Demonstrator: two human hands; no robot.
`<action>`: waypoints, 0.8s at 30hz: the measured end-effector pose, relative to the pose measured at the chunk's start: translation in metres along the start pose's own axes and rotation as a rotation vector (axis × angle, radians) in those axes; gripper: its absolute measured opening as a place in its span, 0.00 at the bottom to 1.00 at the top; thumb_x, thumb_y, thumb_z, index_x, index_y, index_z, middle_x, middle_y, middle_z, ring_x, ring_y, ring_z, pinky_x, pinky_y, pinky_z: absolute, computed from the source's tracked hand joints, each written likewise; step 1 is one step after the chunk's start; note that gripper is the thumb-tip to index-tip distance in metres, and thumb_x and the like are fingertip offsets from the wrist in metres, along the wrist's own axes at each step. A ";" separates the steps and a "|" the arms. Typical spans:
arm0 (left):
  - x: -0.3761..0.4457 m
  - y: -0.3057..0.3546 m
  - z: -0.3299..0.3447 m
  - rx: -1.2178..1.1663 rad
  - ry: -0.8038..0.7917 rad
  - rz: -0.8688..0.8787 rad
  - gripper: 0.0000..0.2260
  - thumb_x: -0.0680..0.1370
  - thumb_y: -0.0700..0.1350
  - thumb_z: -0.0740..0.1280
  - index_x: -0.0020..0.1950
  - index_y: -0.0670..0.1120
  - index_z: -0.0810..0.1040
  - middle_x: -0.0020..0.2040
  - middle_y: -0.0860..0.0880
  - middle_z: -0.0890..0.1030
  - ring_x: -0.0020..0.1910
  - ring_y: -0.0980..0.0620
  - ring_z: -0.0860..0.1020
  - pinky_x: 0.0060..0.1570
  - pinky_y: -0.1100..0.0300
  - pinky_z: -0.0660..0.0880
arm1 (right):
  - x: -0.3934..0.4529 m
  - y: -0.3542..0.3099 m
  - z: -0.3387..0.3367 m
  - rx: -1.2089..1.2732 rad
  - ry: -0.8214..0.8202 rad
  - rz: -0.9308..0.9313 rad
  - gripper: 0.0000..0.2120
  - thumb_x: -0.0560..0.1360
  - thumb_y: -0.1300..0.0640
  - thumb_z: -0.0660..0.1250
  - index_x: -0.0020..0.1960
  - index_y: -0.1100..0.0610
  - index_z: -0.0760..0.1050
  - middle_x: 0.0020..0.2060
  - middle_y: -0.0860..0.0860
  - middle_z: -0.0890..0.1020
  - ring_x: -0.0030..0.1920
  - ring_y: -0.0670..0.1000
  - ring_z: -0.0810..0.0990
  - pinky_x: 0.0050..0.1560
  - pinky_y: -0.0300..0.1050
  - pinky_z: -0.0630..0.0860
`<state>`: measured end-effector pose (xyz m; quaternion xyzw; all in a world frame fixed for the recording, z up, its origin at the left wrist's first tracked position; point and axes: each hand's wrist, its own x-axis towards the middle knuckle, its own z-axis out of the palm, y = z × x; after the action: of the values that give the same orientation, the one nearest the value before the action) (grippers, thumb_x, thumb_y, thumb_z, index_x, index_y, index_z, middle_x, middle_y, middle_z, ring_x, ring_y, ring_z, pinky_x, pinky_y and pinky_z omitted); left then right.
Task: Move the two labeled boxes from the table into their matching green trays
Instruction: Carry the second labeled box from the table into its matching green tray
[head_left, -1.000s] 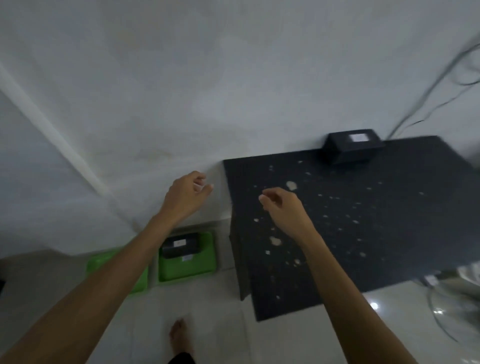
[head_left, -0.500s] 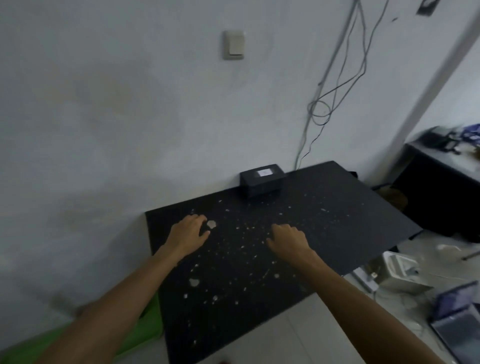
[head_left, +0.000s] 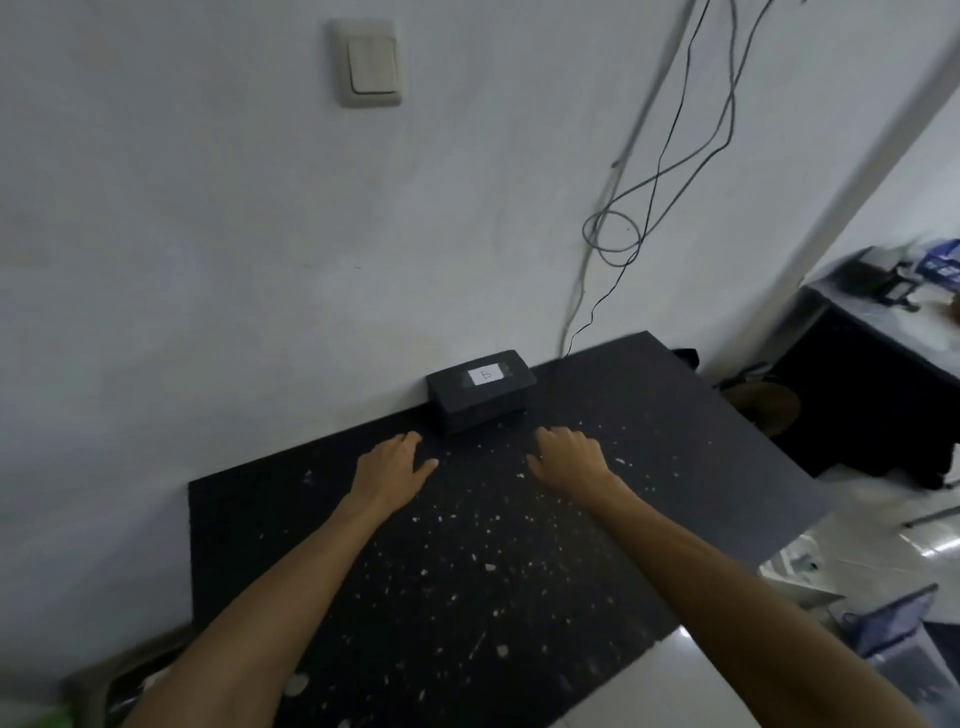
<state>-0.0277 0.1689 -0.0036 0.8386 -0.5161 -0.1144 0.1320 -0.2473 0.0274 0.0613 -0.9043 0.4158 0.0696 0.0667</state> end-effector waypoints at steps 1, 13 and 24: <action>0.010 0.004 0.006 -0.011 0.009 -0.013 0.25 0.79 0.61 0.61 0.69 0.46 0.70 0.61 0.47 0.78 0.56 0.46 0.78 0.50 0.50 0.76 | 0.012 0.006 0.005 -0.028 -0.016 -0.024 0.13 0.78 0.50 0.61 0.55 0.58 0.74 0.52 0.55 0.80 0.51 0.59 0.81 0.48 0.52 0.75; 0.150 0.040 0.071 -0.245 -0.045 -0.506 0.39 0.77 0.68 0.56 0.79 0.44 0.51 0.79 0.42 0.57 0.76 0.40 0.60 0.68 0.40 0.66 | 0.193 0.090 0.051 0.004 -0.103 -0.151 0.30 0.77 0.40 0.63 0.71 0.56 0.64 0.63 0.56 0.75 0.60 0.59 0.78 0.55 0.57 0.77; 0.238 0.057 0.106 -0.616 0.044 -0.885 0.43 0.76 0.67 0.59 0.80 0.45 0.45 0.78 0.41 0.59 0.74 0.39 0.63 0.67 0.42 0.67 | 0.321 0.093 0.070 0.172 -0.217 -0.041 0.41 0.76 0.32 0.55 0.78 0.59 0.53 0.71 0.62 0.69 0.68 0.64 0.70 0.61 0.61 0.70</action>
<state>-0.0047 -0.0800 -0.0970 0.9005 -0.0533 -0.2875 0.3218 -0.1163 -0.2590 -0.0711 -0.8907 0.3921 0.1297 0.1899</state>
